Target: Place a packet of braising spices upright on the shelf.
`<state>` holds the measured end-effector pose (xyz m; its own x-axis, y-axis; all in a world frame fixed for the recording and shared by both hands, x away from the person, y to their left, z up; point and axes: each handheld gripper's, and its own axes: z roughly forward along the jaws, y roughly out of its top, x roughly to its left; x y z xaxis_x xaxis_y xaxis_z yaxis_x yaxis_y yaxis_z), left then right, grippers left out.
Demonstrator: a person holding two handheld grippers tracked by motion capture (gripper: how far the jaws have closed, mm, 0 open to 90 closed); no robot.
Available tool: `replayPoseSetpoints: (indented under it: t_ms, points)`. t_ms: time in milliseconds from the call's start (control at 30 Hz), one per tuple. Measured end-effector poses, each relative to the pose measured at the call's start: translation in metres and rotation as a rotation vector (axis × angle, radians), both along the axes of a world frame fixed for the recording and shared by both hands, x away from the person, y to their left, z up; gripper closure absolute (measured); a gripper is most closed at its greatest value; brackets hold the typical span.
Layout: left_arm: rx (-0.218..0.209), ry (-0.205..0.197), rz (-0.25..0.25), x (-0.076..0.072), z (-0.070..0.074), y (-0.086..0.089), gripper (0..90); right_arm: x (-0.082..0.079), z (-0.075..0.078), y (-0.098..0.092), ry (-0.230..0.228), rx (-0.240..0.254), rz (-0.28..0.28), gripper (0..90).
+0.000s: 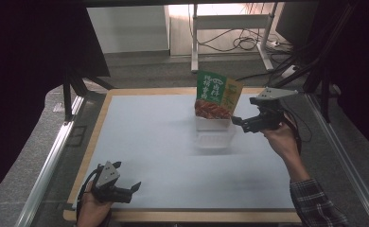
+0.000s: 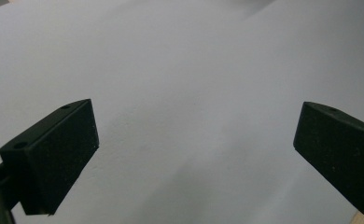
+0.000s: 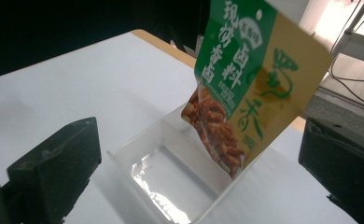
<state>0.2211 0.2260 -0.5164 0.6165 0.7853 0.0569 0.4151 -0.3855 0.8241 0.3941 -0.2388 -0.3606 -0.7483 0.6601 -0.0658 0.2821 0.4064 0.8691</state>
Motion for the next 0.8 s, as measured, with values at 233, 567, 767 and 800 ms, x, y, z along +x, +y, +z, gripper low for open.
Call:
replayPoseSetpoints:
  t_ms: [233, 567, 767, 800]
  points:
    - [0.001, -0.001, -0.001, 0.0, 0.0, 0.0, 0.0, -0.011, -0.018, -0.002, 0.018, -0.003, 0.005, 0.0]
    - [0.002, -0.003, -0.003, 0.0, 0.0, 0.0, 0.0, -0.03, -0.043, -0.009, 0.027, 0.0, -0.001, 0.0]
    - [0.006, -0.003, -0.006, 0.0, 0.0, 0.0, 0.0, -0.039, -0.05, -0.013, 0.023, 0.001, -0.001, 0.0]
    - [0.006, -0.003, -0.006, 0.0, 0.0, 0.0, 0.0, -0.041, -0.051, -0.014, 0.026, 0.004, 0.0, 0.0]
